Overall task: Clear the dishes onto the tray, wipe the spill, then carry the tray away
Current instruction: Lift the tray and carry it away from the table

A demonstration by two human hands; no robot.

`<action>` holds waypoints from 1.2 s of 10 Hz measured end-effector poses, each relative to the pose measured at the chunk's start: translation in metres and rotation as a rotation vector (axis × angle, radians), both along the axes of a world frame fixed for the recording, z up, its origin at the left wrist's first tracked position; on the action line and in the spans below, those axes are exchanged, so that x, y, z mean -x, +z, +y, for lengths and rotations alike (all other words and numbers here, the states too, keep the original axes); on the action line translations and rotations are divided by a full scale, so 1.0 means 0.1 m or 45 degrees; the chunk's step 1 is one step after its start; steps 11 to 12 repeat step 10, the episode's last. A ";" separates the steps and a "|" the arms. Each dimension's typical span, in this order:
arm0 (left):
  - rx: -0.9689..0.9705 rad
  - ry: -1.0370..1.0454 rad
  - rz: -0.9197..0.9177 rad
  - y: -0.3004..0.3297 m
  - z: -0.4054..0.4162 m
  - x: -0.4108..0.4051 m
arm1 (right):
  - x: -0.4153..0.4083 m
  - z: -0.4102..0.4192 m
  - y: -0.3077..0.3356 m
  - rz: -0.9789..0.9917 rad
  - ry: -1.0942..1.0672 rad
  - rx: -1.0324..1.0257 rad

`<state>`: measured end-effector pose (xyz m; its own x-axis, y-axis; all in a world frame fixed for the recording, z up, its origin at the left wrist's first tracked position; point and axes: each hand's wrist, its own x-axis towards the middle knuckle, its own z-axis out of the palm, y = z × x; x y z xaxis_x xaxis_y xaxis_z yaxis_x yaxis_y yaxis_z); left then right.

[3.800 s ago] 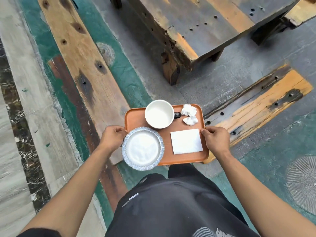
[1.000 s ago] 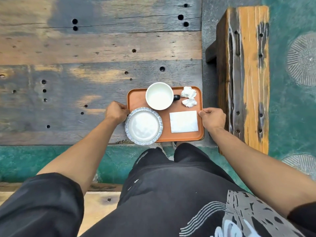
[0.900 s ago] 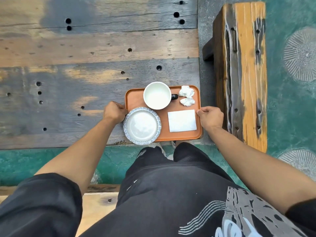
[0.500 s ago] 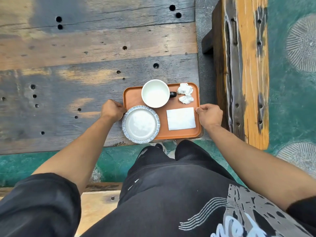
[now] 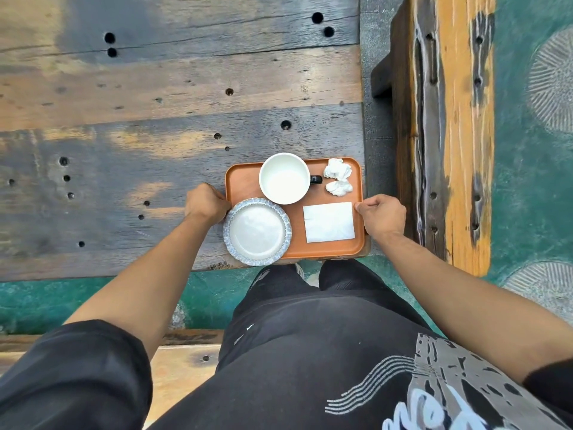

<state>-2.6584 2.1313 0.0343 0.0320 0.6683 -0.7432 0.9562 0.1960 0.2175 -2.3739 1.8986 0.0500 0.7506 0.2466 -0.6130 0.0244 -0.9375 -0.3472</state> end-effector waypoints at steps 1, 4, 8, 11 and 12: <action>0.004 0.008 0.005 0.02 -0.01 0.01 | 0.02 0.02 -0.01 0.018 -0.007 -0.005; -0.047 0.021 -0.012 0.16 -0.19 0.05 | -0.09 -0.09 -0.06 0.165 0.024 -0.082; -0.093 0.016 -0.042 0.37 -0.78 0.41 | -0.15 -0.54 0.19 0.187 0.182 0.006; -0.100 -0.123 -0.107 0.36 -0.81 0.48 | 0.28 -0.51 0.26 0.092 0.389 0.033; -0.100 -0.123 -0.107 0.36 -0.81 0.48 | 0.28 -0.51 0.26 0.092 0.389 0.033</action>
